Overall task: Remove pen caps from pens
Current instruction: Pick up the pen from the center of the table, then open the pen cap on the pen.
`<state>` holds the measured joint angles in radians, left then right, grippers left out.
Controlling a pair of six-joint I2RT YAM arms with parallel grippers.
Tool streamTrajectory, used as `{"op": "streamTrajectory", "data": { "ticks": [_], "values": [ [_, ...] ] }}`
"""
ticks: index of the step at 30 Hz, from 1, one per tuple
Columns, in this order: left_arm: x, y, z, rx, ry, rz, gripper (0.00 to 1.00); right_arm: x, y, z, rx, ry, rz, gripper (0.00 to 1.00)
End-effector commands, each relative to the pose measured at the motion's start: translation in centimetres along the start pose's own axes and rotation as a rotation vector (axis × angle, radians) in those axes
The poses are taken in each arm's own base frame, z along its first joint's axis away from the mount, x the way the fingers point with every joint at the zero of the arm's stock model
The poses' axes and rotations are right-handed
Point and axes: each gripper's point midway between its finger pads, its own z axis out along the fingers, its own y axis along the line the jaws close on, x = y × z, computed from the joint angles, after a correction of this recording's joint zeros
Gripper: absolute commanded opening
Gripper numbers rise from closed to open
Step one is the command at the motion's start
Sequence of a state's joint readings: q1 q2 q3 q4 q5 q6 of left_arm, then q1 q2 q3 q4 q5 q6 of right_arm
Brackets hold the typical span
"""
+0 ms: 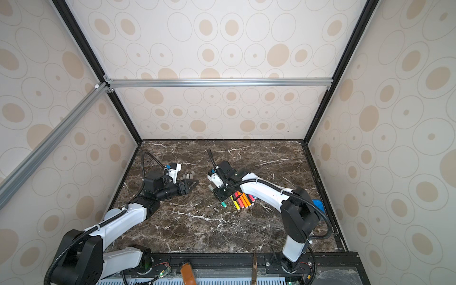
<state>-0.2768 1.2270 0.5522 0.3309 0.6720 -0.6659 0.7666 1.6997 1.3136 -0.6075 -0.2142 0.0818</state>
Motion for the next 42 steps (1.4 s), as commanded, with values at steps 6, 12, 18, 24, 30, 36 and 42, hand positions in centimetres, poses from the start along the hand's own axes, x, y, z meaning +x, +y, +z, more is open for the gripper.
{"op": "streamTrajectory", "data": {
  "ticks": [6,12,18,24,30,36,42],
  "values": [
    [-1.2,-3.5,2.4,0.159,-0.002,-0.02,0.59,-3.0,1.9,-2.4,-0.067,-0.128,-0.003,0.0],
    [-1.8,-5.7,3.1,0.235,-0.016,-0.023,0.55,-3.6,1.9,-2.5,-0.067,-0.15,-0.002,0.0],
    [-1.3,-6.7,3.9,0.299,0.004,-0.058,0.49,-4.6,2.1,-2.8,-0.076,-0.19,-0.001,0.0],
    [-1.8,-7.3,4.2,0.319,-0.005,-0.061,0.33,-4.9,2.1,-2.7,-0.077,-0.194,-0.001,0.0],
    [-2.4,-7.8,4.2,0.32,-0.008,-0.039,0.15,-4.5,1.8,-2.5,-0.061,-0.189,-0.001,0.0],
    [-2.4,-7.8,4.5,0.324,-0.003,-0.045,0.0,-4.7,1.8,-2.0,-0.068,-0.18,0.005,0.14],
    [-2.7,-8.3,4.4,0.342,-0.012,-0.051,0.0,-5.0,1.7,-0.9,-0.079,-0.196,0.014,0.27]
  ]
}}
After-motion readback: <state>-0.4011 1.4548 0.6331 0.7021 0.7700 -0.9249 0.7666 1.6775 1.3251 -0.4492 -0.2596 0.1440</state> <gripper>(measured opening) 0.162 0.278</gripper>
